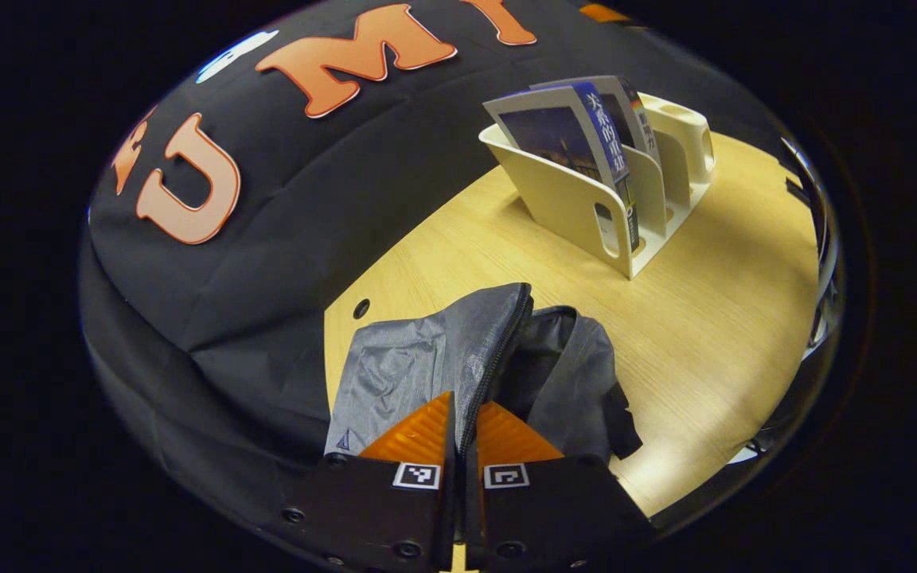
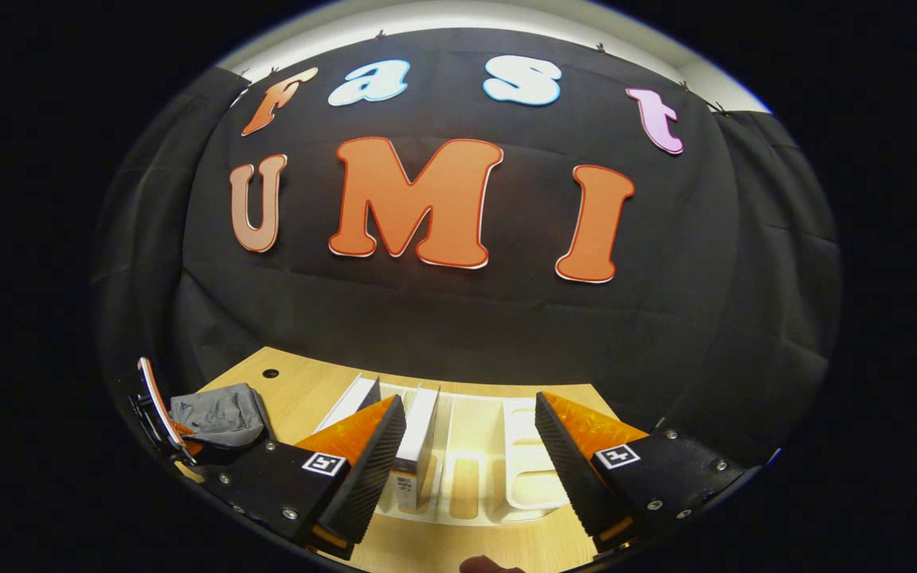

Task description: Open the schoolbag, grab two books from the bookshelf and put them into the schoolbag.

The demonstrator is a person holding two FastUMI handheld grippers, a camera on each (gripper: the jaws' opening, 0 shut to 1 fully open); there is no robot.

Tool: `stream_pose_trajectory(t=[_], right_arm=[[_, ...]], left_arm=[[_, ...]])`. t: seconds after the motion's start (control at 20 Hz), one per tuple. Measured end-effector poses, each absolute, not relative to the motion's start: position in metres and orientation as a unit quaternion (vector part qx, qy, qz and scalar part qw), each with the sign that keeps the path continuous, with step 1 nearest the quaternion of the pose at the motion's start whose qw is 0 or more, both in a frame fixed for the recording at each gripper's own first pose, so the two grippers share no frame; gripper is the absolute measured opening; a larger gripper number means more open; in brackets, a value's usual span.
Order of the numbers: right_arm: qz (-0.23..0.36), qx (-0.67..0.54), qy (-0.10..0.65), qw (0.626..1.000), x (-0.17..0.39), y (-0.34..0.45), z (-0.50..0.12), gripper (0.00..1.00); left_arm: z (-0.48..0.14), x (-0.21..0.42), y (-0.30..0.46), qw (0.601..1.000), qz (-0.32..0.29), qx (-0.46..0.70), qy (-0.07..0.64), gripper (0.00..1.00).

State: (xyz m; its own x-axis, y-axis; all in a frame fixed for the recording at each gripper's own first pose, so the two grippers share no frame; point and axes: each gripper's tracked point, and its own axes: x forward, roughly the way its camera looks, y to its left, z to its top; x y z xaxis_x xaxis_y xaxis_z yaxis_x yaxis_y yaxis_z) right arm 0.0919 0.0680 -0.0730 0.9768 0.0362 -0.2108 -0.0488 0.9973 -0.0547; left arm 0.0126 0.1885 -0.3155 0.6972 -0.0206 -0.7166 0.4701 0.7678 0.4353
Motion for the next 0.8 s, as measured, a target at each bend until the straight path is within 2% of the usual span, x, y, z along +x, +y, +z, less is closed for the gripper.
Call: stream_pose_trajectory(t=[0.25,0.3,0.35,0.6,0.65,0.7,0.8], right_arm=[[0.022,-0.055,0.122,0.991,0.105,0.11,-0.061,0.98],[0.025,-0.059,0.129,0.99,0.108,0.119,-0.061,0.98],[0.028,-0.064,0.137,0.988,0.114,0.126,-0.06,0.98],[0.033,-0.068,0.225,0.971,0.13,0.157,-0.08,0.98],[0.038,-0.061,0.244,0.967,0.13,0.165,-0.087,0.98],[0.043,-0.056,0.259,0.963,0.132,0.175,-0.09,0.98],[0.036,-0.061,0.284,0.956,0.137,0.181,-0.096,0.98]], left_arm=[[-0.29,0.026,0.206,0.867,-0.203,0.264,0.371,0.06],[-0.284,0.028,0.208,0.866,-0.214,0.257,0.371,0.03],[-0.278,0.032,0.212,0.868,-0.223,0.247,0.368,0.06],[-0.258,0.046,0.224,0.866,-0.272,0.16,0.389,0.06],[-0.256,0.046,0.226,0.862,-0.28,0.136,0.4,0.1],[-0.255,0.051,0.23,0.86,-0.286,0.122,0.405,0.06],[-0.247,0.057,0.236,0.852,-0.305,0.11,0.412,0.05]])
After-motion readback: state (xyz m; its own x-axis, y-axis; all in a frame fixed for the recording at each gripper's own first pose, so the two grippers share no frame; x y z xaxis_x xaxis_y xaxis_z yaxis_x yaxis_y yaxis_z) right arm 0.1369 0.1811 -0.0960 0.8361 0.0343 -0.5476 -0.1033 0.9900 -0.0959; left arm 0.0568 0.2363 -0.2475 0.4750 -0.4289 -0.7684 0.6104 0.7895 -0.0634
